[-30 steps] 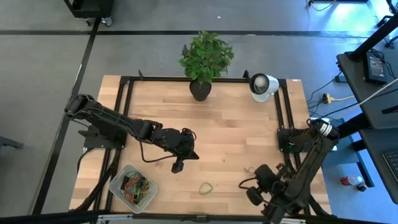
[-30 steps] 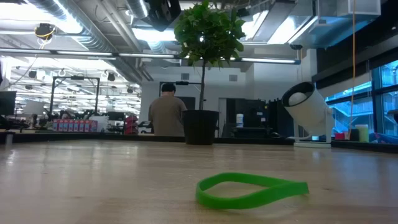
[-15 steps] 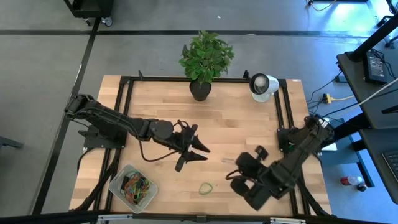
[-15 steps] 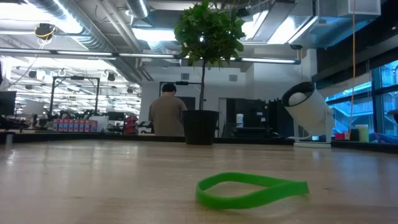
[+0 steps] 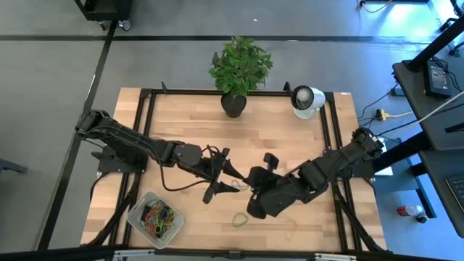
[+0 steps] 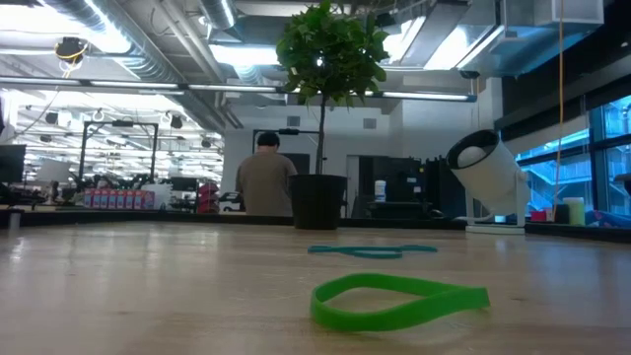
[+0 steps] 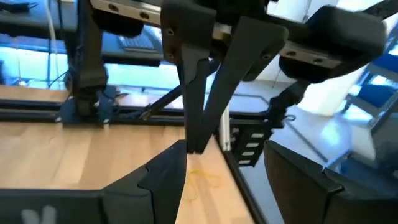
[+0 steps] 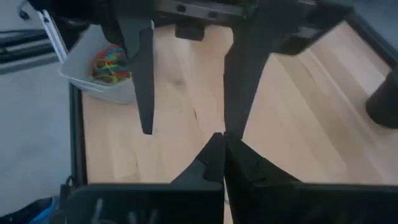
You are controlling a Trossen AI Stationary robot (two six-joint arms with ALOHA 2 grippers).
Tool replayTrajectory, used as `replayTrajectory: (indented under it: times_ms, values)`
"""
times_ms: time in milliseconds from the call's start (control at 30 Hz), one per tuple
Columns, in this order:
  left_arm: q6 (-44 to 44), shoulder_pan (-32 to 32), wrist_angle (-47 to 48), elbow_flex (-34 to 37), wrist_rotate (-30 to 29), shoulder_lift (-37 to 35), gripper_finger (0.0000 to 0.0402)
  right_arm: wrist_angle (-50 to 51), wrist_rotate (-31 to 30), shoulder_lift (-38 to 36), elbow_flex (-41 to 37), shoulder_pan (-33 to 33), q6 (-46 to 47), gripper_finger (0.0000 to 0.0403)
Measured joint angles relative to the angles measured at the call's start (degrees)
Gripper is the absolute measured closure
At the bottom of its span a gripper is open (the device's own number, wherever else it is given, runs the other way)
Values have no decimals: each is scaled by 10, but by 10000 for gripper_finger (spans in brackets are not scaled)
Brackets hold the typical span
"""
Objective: Pick and place rubber bands into bin
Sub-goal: Put the blue rubber band into the gray bin
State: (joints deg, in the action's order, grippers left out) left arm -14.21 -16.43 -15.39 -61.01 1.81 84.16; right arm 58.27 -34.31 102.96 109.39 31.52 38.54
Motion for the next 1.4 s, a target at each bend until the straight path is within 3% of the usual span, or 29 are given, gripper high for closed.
replayTrajectory:
  times_ms: [267, 433, 567, 700, 833, 1033, 1167, 1400]
  values:
    - [-55, 11, 154, 0, -12, -43, 198, 75, 1, 0, -80, -15, 96, 370]
    - [-61, 19, 245, 0, -42, -94, 203, 58, 11, 0, -172, -9, 157, 335]
    - [-60, 19, 312, 0, -80, -137, 210, -13, 31, -5, -252, 10, 168, 317]
    - [-58, 18, 378, 5, -98, -179, 219, -168, 60, -32, -351, 22, 208, 321]
    - [-61, 3, 366, 61, -104, -236, 231, -296, 49, -38, -433, 25, 232, 326]
    - [-126, -30, 308, 175, -116, -322, 243, -477, 61, -26, -523, 16, 196, 297]
    - [-157, -46, 261, 222, -122, -353, 245, -489, 61, -19, -542, -3, 155, 255]
    - [-152, -56, 238, 234, -129, -356, 245, -510, 66, 0, -545, -47, -66, 191]
